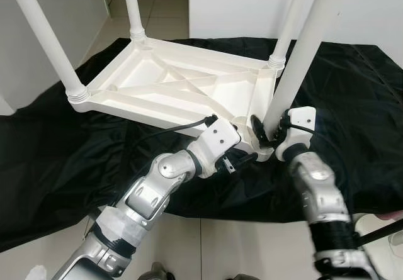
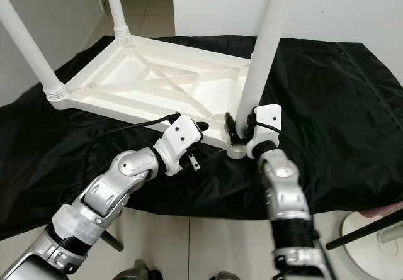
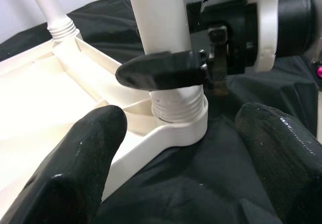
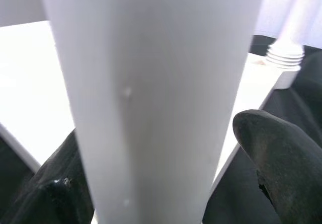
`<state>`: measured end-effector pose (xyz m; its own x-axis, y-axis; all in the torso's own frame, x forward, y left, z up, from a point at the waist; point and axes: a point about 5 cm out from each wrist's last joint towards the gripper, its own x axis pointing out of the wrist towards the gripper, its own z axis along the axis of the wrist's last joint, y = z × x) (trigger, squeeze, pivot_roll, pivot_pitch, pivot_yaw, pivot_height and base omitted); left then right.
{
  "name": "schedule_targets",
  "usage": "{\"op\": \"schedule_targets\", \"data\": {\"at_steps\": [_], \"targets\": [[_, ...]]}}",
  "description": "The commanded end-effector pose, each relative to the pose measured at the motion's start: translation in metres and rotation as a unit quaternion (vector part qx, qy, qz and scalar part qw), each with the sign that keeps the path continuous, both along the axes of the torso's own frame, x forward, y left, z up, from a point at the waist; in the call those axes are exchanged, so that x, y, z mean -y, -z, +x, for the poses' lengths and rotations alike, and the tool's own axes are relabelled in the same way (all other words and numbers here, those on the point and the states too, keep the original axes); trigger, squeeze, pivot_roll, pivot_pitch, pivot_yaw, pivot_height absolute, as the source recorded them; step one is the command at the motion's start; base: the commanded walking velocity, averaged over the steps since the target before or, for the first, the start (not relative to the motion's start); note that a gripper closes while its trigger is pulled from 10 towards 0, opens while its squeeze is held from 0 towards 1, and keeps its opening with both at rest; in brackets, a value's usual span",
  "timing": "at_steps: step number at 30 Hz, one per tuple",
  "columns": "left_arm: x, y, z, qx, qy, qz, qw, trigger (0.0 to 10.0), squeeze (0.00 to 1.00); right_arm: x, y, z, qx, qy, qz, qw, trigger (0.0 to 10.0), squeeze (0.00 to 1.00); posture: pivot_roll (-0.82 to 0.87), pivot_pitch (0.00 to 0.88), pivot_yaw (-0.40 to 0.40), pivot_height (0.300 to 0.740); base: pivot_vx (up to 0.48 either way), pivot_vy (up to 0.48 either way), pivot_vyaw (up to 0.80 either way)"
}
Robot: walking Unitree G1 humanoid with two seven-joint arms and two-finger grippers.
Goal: Building children table
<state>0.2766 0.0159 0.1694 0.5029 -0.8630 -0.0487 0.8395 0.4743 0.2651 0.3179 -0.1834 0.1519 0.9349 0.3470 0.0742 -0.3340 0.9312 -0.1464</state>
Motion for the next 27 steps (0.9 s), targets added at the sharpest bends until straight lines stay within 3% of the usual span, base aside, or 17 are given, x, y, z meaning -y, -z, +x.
{"op": "schedule_targets", "data": {"at_steps": [1,10,11,13,14,15,17,27], "targets": [[0.0,0.002,-0.004,-0.012,0.038,0.004,0.999,10.0,0.0,-0.006,0.001,0.001,-0.002,-0.044,0.0,0.999,10.0,0.0,-0.03,0.0,0.039,0.74,0.0,0.0,0.0],[-0.006,-0.001,-0.005,-0.033,0.061,-0.009,0.998,10.0,0.0,0.0,-0.002,0.013,-0.015,-0.123,-0.02,0.992,10.0,0.0,-0.02,0.0,0.047,0.74,0.0,0.0,0.0],[-0.006,-0.005,-0.005,-0.041,0.065,-0.024,0.997,10.0,0.0,0.002,0.0,0.015,-0.021,-0.128,-0.027,0.991,9.5,0.0,-0.02,0.0,0.048,0.74,0.0,0.0,0.0],[-0.005,-0.01,-0.006,-0.053,0.072,-0.043,0.995,10.0,0.0,0.005,0.001,0.018,-0.027,-0.128,-0.035,0.991,5.0,0.0,-0.02,0.0,0.048,0.74,0.0,0.0,0.0],[-0.005,-0.01,-0.006,-0.053,0.072,-0.043,0.995,10.0,0.0,0.005,0.001,0.018,-0.027,-0.128,-0.035,0.991,5.0,0.0,-0.02,0.0,0.048,0.74,0.0,0.0,0.0],[-0.005,-0.01,-0.007,-0.053,0.073,-0.042,0.995,10.0,0.0,0.006,0.002,0.018,-0.032,-0.13,-0.034,0.99,2.2,0.0,-0.02,0.0,0.046,0.74,0.0,0.0,0.0],[-0.005,-0.009,-0.006,-0.048,0.072,-0.034,0.996,10.0,0.0,0.01,0.005,0.019,-0.04,-0.136,-0.034,0.989,0.1,0.0,-0.02,0.0,0.044,0.74,0.0,0.0,0.0],[-0.006,-0.009,-0.007,-0.049,0.068,-0.038,0.996,10.0,0.0,0.02,0.019,0.013,-0.063,-0.136,-0.03,0.988,0.0,0.0,-0.03,0.0,0.037,0.74,0.0,0.0,0.0]]}}
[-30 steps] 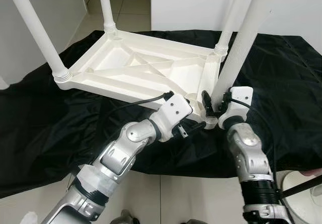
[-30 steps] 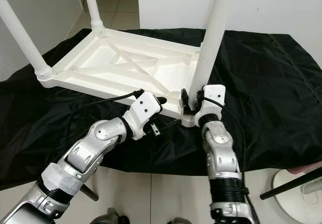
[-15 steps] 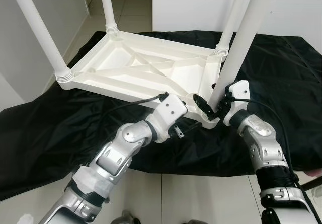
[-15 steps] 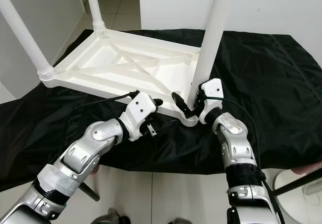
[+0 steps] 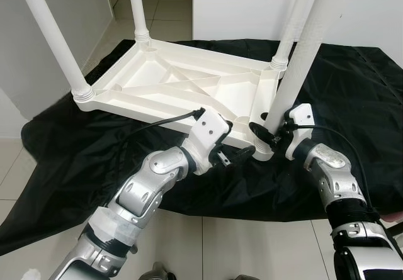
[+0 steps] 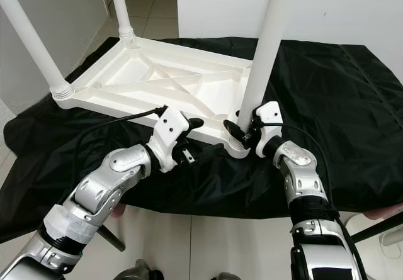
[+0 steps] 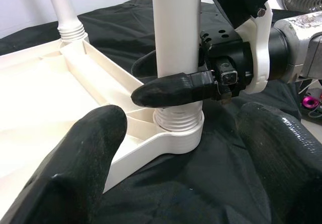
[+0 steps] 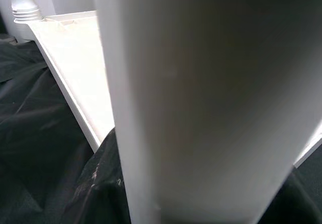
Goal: Building children table
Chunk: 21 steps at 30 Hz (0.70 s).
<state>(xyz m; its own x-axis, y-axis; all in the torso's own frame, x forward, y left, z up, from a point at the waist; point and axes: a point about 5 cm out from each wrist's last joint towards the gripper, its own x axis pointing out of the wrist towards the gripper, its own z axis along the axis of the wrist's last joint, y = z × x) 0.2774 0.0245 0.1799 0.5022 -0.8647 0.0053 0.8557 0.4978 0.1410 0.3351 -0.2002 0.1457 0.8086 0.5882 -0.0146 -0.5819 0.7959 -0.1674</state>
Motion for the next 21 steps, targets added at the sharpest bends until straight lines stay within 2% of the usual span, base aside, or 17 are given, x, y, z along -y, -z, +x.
{"op": "schedule_targets", "data": {"at_steps": [1,3,4,6,8,9,10,13,14,15,17,20,21], "targets": [[0.003,0.001,-0.008,-0.004,0.068,0.014,0.998,10.0,0.0,0.004,0.017,-0.008,-0.035,0.0,0.004,0.999,0.0,0.0,-0.03,0.0,0.037,0.74,0.0,0.0,0.0],[0.003,0.001,-0.008,-0.004,0.068,0.014,0.998,10.0,0.0,0.004,0.017,-0.008,-0.035,0.0,0.004,0.999,0.0,0.0,-0.03,0.0,0.037,0.74,0.0,0.0,0.0],[0.003,0.001,-0.008,-0.007,0.066,0.014,0.998,10.0,0.0,0.003,0.021,-0.01,-0.036,0.01,0.013,0.999,10.0,0.0,-0.04,0.0,0.037,0.74,0.0,0.0,0.0],[0.003,0.001,-0.008,-0.007,0.066,0.014,0.998,10.0,0.0,0.003,0.021,-0.01,-0.036,0.01,0.013,0.999,10.0,0.0,-0.04,0.0,0.037,0.74,0.0,0.0,0.0],[0.002,0.002,-0.009,-0.012,0.063,0.013,0.998,10.0,0.0,-0.003,0.024,-0.011,-0.025,0.061,0.034,0.997,10.0,0.0,-0.04,0.0,0.033,0.74,0.0,0.0,0.0],[0.002,0.002,-0.009,-0.012,0.063,0.013,0.998,10.0,0.0,-0.003,0.024,-0.011,-0.025,0.061,0.034,0.997,10.0,0.0,-0.04,0.0,0.033,0.74,0.0,0.0,0.0],[0.001,0.002,-0.009,-0.014,0.062,0.013,0.998,10.0,0.0,-0.005,0.024,-0.011,-0.018,0.094,0.039,0.995,10.0,0.0,-0.04,0.0,0.033,0.74,0.0,0.0,0.0],[0.001,0.002,-0.008,-0.015,0.06,0.013,0.998,10.0,0.0,-0.006,0.025,-0.01,-0.018,0.126,0.045,0.991,10.0,0.0,-0.04,0.0,0.033,0.74,0.0,0.0,0.0],[0.0,0.003,-0.008,-0.017,0.056,0.014,0.998,10.0,0.0,-0.008,0.024,-0.01,-0.014,0.162,0.048,0.986,10.0,0.0,-0.03,0.0,0.025,0.74,0.0,0.0,0.0],[0.0,0.003,-0.008,-0.017,0.056,0.014,0.998,10.0,0.0,-0.008,0.024,-0.01,-0.014,0.162,0.048,0.986,10.0,0.0,-0.03,0.0,0.025,0.74,0.0,0.0,0.0],[-0.002,0.004,-0.007,-0.018,0.051,0.015,0.998,10.0,0.0,-0.009,0.025,-0.011,-0.012,0.216,0.054,0.975,10.0,0.0,-0.03,0.0,0.023,0.74,0.0,0.0,0.0],[-0.003,0.004,-0.007,-0.019,0.049,0.015,0.999,10.0,0.0,-0.011,0.025,-0.011,-0.014,0.245,0.055,0.968,10.0,0.0,-0.03,0.0,0.023,0.74,0.0,0.0,0.0],[-0.004,0.004,-0.006,-0.019,0.047,0.015,0.999,10.0,0.0,-0.013,0.026,-0.012,-0.017,0.275,0.056,0.96,10.0,0.0,-0.03,0.0,0.021,0.74,0.0,0.0,0.0]]}}
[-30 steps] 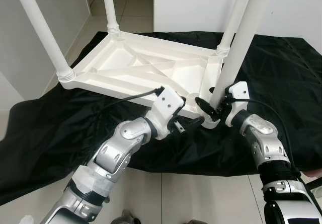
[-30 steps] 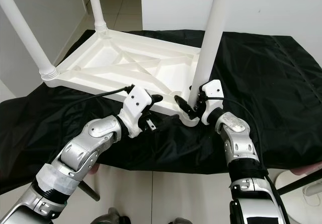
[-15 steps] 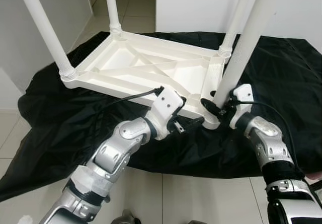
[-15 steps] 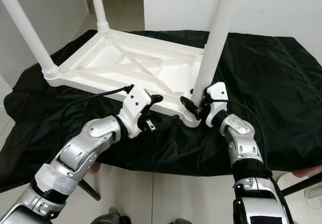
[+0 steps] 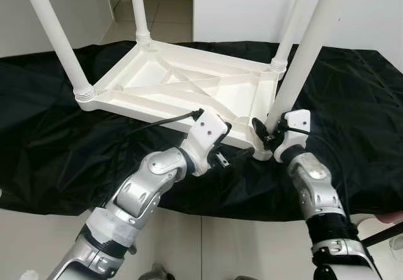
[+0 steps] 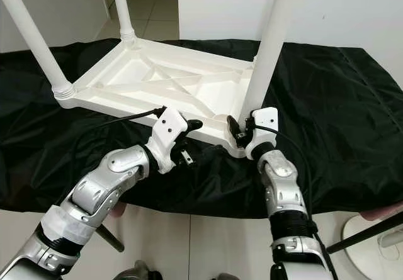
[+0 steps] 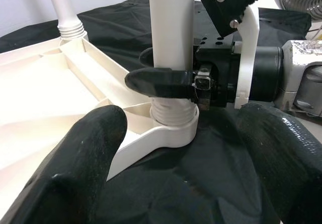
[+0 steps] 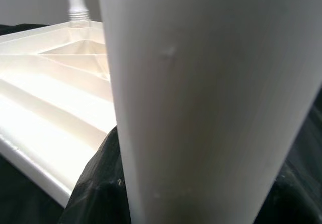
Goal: Building children table
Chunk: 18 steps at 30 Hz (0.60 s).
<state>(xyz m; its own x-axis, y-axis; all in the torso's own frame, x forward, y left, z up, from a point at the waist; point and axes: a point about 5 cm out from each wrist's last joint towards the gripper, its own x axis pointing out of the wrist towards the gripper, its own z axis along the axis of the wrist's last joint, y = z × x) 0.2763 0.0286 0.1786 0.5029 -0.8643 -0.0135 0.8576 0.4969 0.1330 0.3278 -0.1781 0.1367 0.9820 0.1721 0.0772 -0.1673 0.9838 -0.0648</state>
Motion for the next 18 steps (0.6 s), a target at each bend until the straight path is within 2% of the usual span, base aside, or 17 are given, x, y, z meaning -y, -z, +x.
{"op": "schedule_targets", "data": {"at_steps": [1,3,4,5,8,9,10,12,18], "targets": [[0.001,0.003,-0.005,-0.011,0.048,0.008,0.999,10.0,0.0,0.009,0.017,-0.005,-0.043,0.051,0.002,0.998,10.0,0.0,-0.03,0.0,0.021,0.74,0.0,0.0,0.0],[0.0,0.003,-0.004,-0.011,0.045,0.008,0.999,10.0,0.0,0.0,0.016,-0.009,-0.046,0.114,0.007,0.992,10.0,0.0,-0.02,0.0,0.02,0.74,0.0,0.0,0.0],[0.0,0.003,-0.004,-0.011,0.045,0.008,0.999,10.0,0.0,0.0,0.016,-0.009,-0.046,0.114,0.007,0.992,10.0,0.0,-0.02,0.0,0.02,0.74,0.0,0.0,0.0],[-0.001,0.002,-0.004,-0.01,0.044,0.009,0.999,10.0,0.0,-0.006,0.017,-0.013,-0.043,0.162,0.032,0.985,10.0,0.0,-0.02,0.0,0.02,0.74,0.0,0.0,0.0],[-0.001,0.002,-0.004,-0.009,0.043,0.009,0.999,10.0,0.0,-0.01,0.017,-0.017,-0.042,0.196,0.05,0.978,10.0,0.0,-0.02,0.0,0.02,0.74,0.0,0.0,0.0],[-0.001,0.002,-0.004,-0.009,0.041,0.009,0.999,10.0,0.0,-0.018,0.018,-0.02,-0.041,0.221,0.069,0.972,10.0,0.0,-0.02,0.0,0.018,0.74,0.0,0.0,0.0],[-0.001,0.002,-0.004,-0.009,0.041,0.009,0.999,10.0,0.0,-0.018,0.018,-0.02,-0.041,0.221,0.069,0.972,10.0,0.0,-0.02,0.0,0.018,0.74,0.0,0.0,0.0],[-0.001,0.001,-0.004,-0.01,0.038,0.007,0.999,10.0,0.0,-0.028,0.013,-0.022,-0.024,0.212,0.07,0.974,10.0,0.0,-0.02,0.0,0.018,0.74,0.0,0.0,0.0],[-0.002,0.002,-0.004,-0.011,0.035,0.007,0.999,10.0,0.0,-0.029,0.008,-0.023,-0.01,0.201,0.064,0.977,10.0,0.0,-0.02,0.0,0.01,0.74,0.0,0.0,0.0]]}}
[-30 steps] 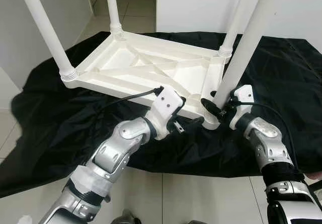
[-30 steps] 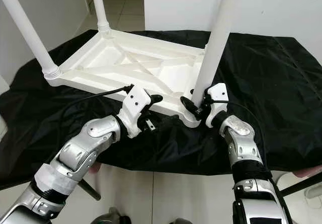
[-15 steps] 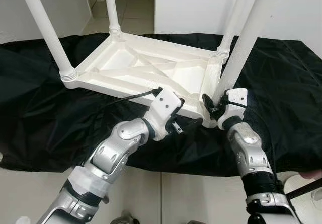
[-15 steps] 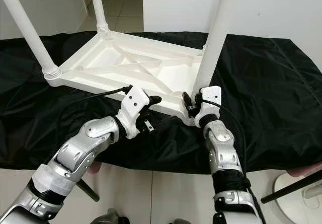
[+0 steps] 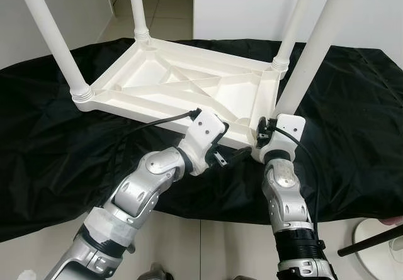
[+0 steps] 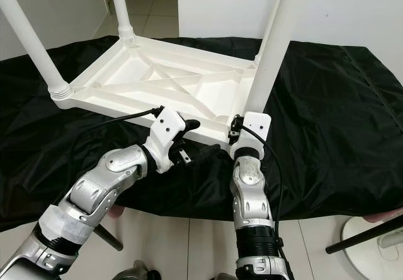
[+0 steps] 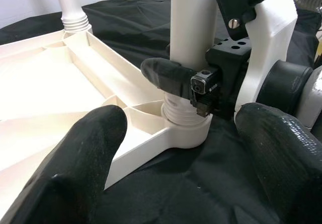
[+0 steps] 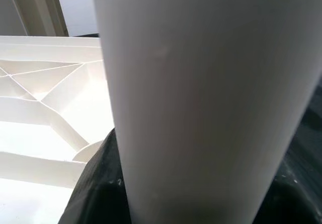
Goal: Building children table
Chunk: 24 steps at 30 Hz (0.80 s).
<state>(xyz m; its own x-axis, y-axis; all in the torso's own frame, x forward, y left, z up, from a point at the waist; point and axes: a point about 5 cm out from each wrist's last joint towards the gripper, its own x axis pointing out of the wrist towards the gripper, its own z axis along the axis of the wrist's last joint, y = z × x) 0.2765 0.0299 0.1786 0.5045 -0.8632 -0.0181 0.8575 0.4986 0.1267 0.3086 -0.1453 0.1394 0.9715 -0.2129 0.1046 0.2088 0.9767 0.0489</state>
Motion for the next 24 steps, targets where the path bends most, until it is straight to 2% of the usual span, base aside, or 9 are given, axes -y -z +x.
{"op": "schedule_targets", "data": {"at_steps": [1,2,3,9,12,13,14,17,24], "targets": [[-0.001,0.002,-0.004,-0.007,0.035,0.006,0.999,10.0,0.0,0.001,0.009,-0.005,-0.02,0.006,0.015,1.0,10.0,0.83,-0.02,0.0,0.01,0.74,0.0,0.0,0.0],[-0.001,0.002,-0.004,-0.007,0.035,0.006,0.999,10.0,0.0,0.001,0.009,-0.005,-0.02,0.006,0.015,1.0,10.0,0.83,-0.02,0.0,0.01,0.74,0.0,0.0,0.0],[-0.001,0.002,-0.004,-0.007,0.033,0.006,0.999,10.0,0.0,0.0,0.006,-0.005,-0.015,0.001,0.018,1.0,10.0,1.0,-0.02,0.0,0.008,0.74,0.0,0.0,0.0],[-0.001,0.002,-0.004,-0.009,0.032,0.002,0.999,10.0,0.0,-0.003,0.001,-0.005,0.008,-0.022,0.025,0.999,10.0,1.0,-0.02,0.0,0.005,0.74,0.0,0.0,0.0],[0.001,0.002,-0.005,-0.011,0.033,0.0,0.999,10.0,0.0,-0.006,0.004,-0.003,0.014,-0.088,0.033,0.995,10.0,1.0,-0.02,0.0,0.005,0.74,0.0,0.0,0.0],[0.001,0.002,-0.005,-0.011,0.033,0.0,0.999,10.0,0.0,-0.006,0.004,-0.003,0.014,-0.088,0.033,0.995,10.0,1.0,-0.02,0.0,0.005,0.74,0.0,0.0,0.0],[0.001,0.002,-0.005,-0.012,0.033,0.0,0.999,10.0,0.0,-0.006,0.005,-0.002,0.013,-0.117,0.032,0.993,10.0,0.0,-0.02,0.0,0.003,0.74,0.0,0.0,0.0],[0.001,0.002,-0.006,-0.013,0.033,0.001,0.999,10.0,0.0,-0.003,0.005,-0.002,0.013,-0.138,0.027,0.99,10.0,0.0,-0.02,0.0,0.003,0.74,0.0,0.0,0.0],[0.002,0.003,-0.004,-0.011,0.033,0.005,0.999,10.0,0.0,0.006,0.001,0.008,0.008,-0.223,-0.023,0.974,10.0,0.0,-0.02,0.0,0.013,0.74,0.0,0.0,0.0]]}}
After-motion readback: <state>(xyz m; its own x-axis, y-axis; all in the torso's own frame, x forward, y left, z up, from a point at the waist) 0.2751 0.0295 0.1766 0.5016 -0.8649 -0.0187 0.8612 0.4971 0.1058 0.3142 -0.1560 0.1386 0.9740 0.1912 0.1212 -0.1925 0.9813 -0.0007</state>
